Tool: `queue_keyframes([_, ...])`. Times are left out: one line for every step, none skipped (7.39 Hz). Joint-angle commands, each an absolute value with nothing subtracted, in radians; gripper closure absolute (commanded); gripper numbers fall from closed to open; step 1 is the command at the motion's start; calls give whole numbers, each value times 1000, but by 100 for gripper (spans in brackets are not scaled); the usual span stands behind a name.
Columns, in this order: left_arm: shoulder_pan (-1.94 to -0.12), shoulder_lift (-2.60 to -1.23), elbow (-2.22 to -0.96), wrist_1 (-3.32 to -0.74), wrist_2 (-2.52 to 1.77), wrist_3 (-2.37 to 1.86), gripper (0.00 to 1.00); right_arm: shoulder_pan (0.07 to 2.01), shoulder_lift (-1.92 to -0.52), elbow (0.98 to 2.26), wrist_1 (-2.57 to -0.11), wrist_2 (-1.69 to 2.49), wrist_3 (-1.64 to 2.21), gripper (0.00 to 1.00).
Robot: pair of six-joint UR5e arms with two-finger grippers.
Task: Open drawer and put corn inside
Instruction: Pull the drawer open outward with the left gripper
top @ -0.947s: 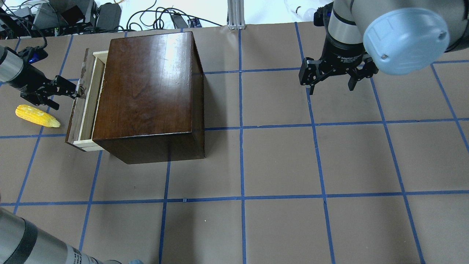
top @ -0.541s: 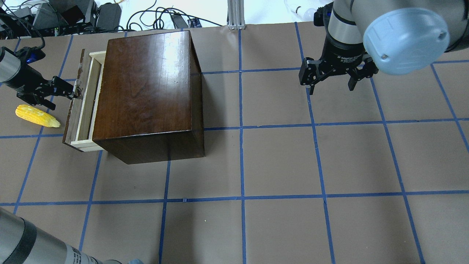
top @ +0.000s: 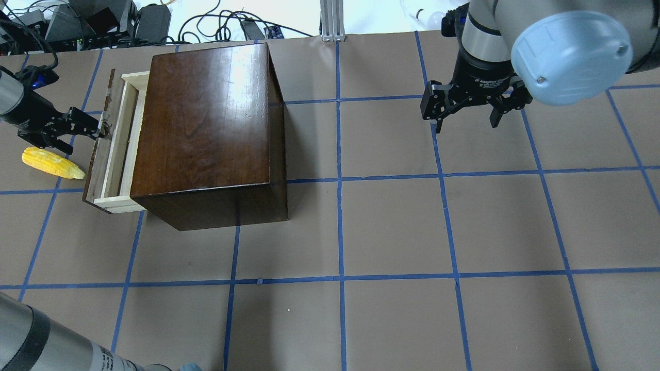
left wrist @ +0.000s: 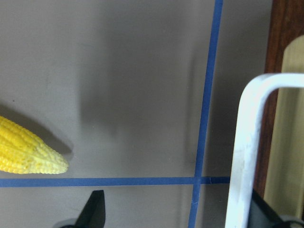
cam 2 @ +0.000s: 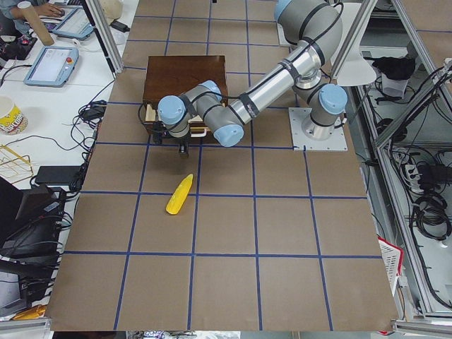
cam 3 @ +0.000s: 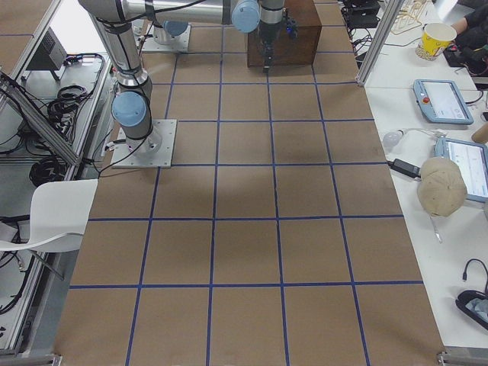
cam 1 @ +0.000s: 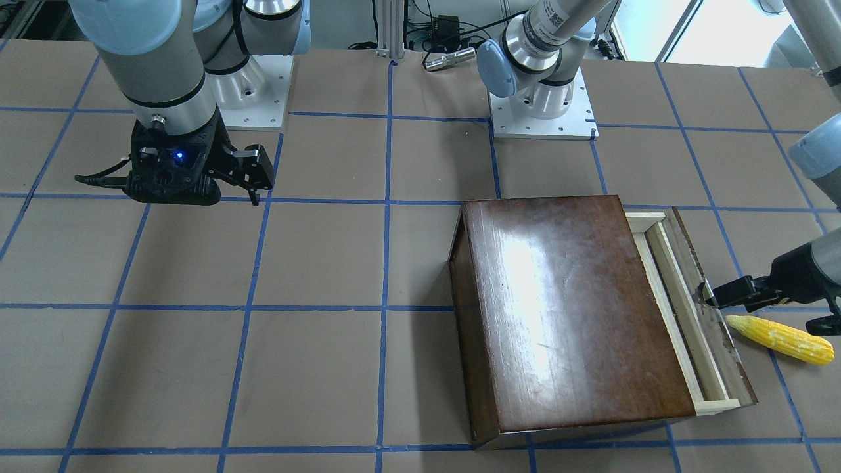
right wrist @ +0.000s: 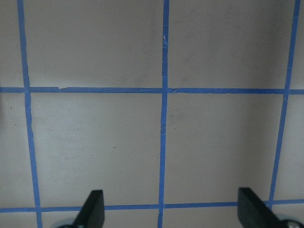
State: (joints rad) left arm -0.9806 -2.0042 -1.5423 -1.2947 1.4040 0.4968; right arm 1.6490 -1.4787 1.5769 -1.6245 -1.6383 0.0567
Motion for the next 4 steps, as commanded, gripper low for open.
queue_keyframes([-979,-2003,-1536,-1293,1433,497,0,1649,-1479,1577,-1624,-1638,57,0])
queue_keyframes([-979,-2000,-1532,-1293,1434,497,0,1649,-1479,1577,-1624,-1638,57,0])
queue_keyframes([-979,-2002,-1525,-1295,1434,497,0,1649,-1479,1577,-1624,-1638,57,0])
queue_keyframes([-979,-2000,-1522,-1293,1445,503,0,1649,-1479,1577,-1626,-1638,57,0])
